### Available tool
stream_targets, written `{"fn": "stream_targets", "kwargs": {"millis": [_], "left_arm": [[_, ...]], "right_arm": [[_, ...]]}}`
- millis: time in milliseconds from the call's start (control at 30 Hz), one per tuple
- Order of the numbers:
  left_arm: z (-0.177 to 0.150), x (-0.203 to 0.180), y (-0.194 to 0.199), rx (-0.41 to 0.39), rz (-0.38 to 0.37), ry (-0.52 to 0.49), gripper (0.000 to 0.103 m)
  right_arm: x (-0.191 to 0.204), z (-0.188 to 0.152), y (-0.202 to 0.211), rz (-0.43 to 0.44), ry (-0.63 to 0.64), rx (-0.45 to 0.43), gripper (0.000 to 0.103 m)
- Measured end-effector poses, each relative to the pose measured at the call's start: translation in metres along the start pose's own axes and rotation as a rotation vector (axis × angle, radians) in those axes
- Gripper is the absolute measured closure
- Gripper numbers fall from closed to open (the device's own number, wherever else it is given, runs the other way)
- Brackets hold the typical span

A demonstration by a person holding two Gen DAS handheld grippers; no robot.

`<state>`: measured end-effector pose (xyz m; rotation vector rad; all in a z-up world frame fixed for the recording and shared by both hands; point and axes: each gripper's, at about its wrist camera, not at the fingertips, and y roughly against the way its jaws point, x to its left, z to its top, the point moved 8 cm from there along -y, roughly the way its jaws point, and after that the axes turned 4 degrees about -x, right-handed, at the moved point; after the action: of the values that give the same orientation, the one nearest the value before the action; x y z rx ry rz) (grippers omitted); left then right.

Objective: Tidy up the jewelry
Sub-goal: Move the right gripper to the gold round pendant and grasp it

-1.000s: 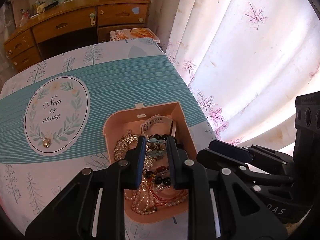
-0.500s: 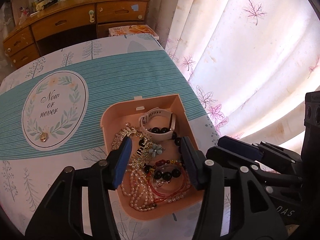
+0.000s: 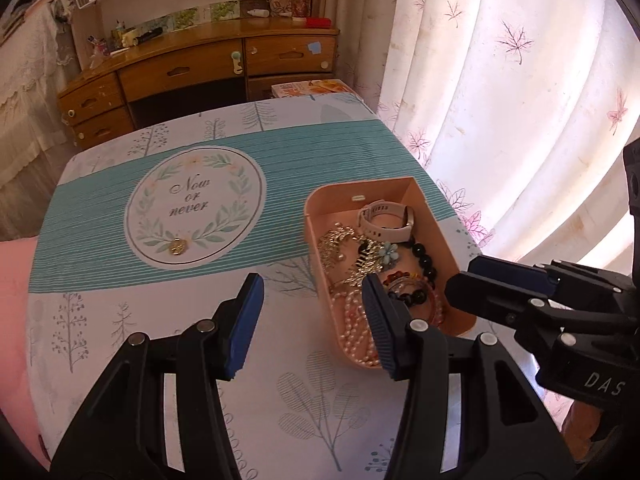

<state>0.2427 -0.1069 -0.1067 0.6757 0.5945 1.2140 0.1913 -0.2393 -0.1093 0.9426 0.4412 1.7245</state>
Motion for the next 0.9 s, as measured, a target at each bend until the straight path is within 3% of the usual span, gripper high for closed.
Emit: {"fn": "stream_targets", "kwargs": {"millis": [400,633,767,900], "left_arm": [[-0.014,0.11,0.051,-0.069,0.106,0.097,0.055],[0.007,0.193,0.075,-0.106,0.234,0.118,0.055],[0.02,0.237,0.08,-0.117,0.267,0.158,0.049],[0.025,0.272,0.066,-0.089,0.275,0.197,0.048]], "right_arm": [[0.094,-0.003,-0.017,-0.016,0.152,0.028,0.07],[0.145,0.031,-0.042,-0.007,0.248,0.045,0.07],[0.177,0.059,-0.069,0.013,0.28,0.057,0.07],[0.201,0.073,-0.116,0.031,0.307,0.136,0.07]]}}
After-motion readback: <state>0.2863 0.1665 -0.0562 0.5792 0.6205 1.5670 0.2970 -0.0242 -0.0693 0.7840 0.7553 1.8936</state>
